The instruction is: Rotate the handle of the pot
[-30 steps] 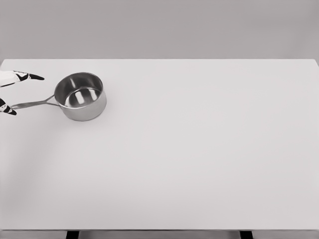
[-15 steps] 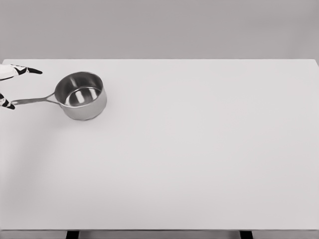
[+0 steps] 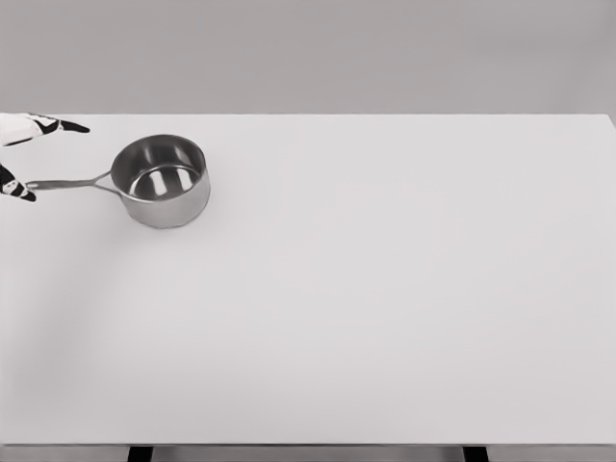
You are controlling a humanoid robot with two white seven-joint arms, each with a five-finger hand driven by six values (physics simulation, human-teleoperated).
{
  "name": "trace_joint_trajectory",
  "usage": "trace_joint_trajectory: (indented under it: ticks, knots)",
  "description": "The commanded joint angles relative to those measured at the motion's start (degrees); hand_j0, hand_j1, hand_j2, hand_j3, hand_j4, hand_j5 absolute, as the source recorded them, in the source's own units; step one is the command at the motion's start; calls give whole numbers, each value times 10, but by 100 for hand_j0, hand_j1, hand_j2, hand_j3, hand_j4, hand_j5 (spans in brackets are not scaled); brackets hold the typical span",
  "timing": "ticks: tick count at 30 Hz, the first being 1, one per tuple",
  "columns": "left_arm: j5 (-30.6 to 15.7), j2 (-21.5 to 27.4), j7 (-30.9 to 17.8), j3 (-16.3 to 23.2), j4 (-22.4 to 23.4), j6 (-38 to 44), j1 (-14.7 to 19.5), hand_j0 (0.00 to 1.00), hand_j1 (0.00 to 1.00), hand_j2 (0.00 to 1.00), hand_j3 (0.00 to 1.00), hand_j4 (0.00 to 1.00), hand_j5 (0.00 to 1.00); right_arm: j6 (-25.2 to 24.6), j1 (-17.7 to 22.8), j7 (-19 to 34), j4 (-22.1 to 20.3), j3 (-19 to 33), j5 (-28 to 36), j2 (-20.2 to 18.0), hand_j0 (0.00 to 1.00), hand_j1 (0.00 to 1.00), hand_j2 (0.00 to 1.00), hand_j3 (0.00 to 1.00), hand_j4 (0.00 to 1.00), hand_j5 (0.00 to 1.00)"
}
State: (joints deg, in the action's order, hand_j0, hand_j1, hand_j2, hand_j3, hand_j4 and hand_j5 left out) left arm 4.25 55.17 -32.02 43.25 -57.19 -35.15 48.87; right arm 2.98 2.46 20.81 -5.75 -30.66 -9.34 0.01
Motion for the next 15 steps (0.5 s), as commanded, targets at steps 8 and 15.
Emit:
trace_joint_trajectory:
  ticks: [8, 15]
  knots:
    - [-10, 7, 2, 1, -66, 1, -7, 100, 100, 100, 100, 100, 100, 0, 0, 0, 0, 0, 0, 0, 100, 100, 100, 100, 100, 100]
    - [-39, 13, 4, -8, -43, 1, 3, 100, 100, 100, 100, 100, 100, 0, 0, 0, 0, 0, 0, 0, 100, 100, 100, 100, 100, 100]
